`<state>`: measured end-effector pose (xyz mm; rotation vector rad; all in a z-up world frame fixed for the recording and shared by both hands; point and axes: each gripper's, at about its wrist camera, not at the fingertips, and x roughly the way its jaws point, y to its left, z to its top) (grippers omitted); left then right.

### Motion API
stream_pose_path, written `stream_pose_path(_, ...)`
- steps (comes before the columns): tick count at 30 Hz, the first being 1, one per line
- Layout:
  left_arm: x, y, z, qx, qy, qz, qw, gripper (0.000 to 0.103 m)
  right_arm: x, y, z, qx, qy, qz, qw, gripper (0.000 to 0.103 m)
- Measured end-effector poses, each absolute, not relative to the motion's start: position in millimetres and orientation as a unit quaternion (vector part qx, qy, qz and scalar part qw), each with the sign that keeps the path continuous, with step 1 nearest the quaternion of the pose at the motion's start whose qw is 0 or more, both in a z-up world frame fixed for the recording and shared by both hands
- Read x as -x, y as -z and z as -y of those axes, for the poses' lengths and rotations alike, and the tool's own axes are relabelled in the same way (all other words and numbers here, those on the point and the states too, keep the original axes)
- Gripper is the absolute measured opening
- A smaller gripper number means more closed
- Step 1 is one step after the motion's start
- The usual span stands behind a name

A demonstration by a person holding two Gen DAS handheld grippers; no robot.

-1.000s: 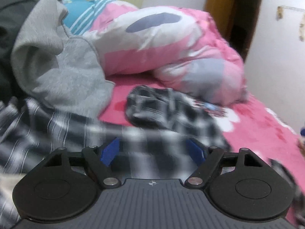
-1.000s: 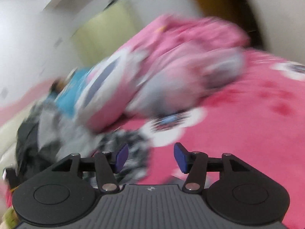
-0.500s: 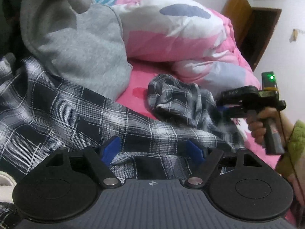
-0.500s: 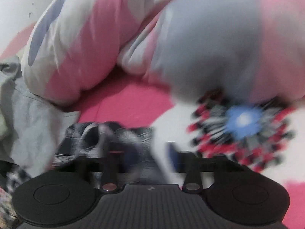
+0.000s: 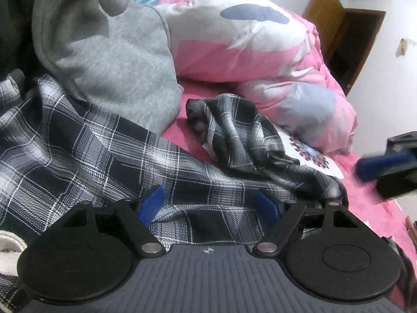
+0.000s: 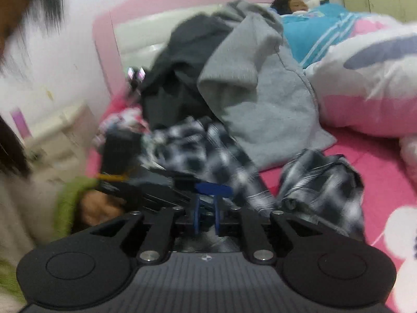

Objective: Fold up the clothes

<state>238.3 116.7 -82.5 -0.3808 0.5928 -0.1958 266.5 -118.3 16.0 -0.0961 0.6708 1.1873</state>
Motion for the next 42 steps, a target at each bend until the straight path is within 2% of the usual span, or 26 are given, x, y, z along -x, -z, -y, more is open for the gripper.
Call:
stream_pose_path(1,-238,82,-117,0.188,0.096,-0.29,0.934,0.079,-275,-19,129,0.013,-0.535,-0.304,0.788,0.046)
stream_pose_path(3,-238,82,-117,0.186,0.096,-0.29,0.934,0.079,-304,-17,148,-0.058,-0.48,-0.305,0.82,0.059)
stream_pose_path(5,-238,82,-116,0.184,0.096,-0.29,0.934,0.079,-340,-6,159,-0.119,-0.43,-0.325,0.834,0.065)
stream_pose_path(6,-239,82,-116,0.184,0.096,-0.29,0.934,0.079,-358,4,160,-0.136,-0.403,-0.341,0.838,0.071)
stream_pose_path(11,-239,83,-118,0.19,0.098,-0.289,0.933,0.079,-449,72,147,-0.169,-0.261,-0.449,0.838,0.074)
stream_pose_path(13,-240,83,-119,0.193,0.1,-0.289,0.932,0.079,-459,85,136,-0.181,-0.266,-0.472,0.82,0.075)
stream_pose_path(14,-240,84,-120,0.195,0.101,-0.288,0.932,0.079,-456,83,129,-0.181,-0.296,-0.468,0.813,0.07)
stream_pose_path(15,-241,84,-120,0.196,0.102,-0.288,0.932,0.08,-453,81,122,-0.18,-0.325,-0.464,0.804,0.037)
stream_pose_path(16,-241,84,-121,0.198,0.103,-0.288,0.931,0.08,-447,78,114,-0.173,-0.341,-0.461,0.801,0.015)
stream_pose_path(18,-241,84,-121,0.199,0.103,-0.287,0.931,0.08,-432,68,102,-0.144,-0.349,-0.448,0.81,0.007)
stream_pose_path(20,-240,84,-122,0.202,0.105,-0.285,0.931,0.08,-419,52,103,-0.126,-0.343,-0.418,0.831,0.005)
stream_pose_path(22,-240,84,-124,0.208,0.106,-0.283,0.93,0.079,-414,30,124,-0.166,-0.322,-0.382,0.85,0.004)
stream_pose_path(27,-239,83,-126,0.217,0.107,-0.28,0.929,0.079,-371,-39,220,-0.219,-0.231,-0.235,0.918,0.003)
stream_pose_path(34,-241,82,-127,0.222,0.105,-0.278,0.929,0.079,-319,-44,371,-0.272,-0.048,-0.155,0.949,0.004)
stream_pose_path(39,-241,83,-129,0.227,0.105,-0.278,0.927,0.079,-323,-1,435,-0.263,0.065,-0.203,0.941,0.004)
stream_pose_path(42,-242,84,-129,0.228,0.105,-0.278,0.927,0.079,-317,0,457,-0.259,0.089,-0.204,0.94,0.003)
